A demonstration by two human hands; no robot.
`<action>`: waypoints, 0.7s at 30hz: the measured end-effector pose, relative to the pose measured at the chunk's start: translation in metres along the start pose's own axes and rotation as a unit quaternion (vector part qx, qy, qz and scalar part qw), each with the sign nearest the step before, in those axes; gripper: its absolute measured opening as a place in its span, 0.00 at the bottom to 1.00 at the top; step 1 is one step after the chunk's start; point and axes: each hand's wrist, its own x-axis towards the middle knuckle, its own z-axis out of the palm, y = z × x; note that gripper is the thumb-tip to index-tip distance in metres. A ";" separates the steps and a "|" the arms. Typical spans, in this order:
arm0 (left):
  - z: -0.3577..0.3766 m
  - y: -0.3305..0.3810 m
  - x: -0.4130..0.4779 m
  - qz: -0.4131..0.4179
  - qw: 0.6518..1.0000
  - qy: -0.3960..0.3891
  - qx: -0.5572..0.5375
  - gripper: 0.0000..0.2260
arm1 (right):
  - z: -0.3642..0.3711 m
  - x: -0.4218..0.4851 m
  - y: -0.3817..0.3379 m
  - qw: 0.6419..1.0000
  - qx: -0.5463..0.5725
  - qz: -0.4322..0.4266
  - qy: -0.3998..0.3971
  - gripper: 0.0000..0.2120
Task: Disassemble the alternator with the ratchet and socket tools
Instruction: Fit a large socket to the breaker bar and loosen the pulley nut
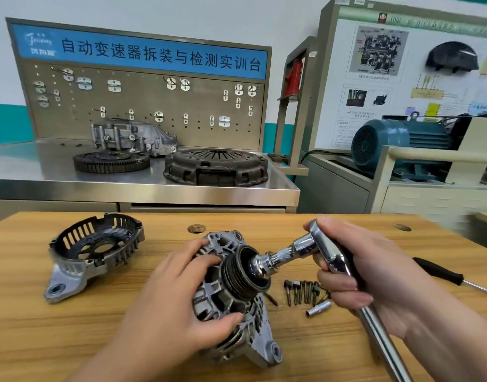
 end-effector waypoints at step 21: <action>0.004 -0.002 0.041 -0.029 0.999 0.017 0.013 0.33 | -0.017 0.073 -0.016 0.978 -0.179 0.101 0.037 0.14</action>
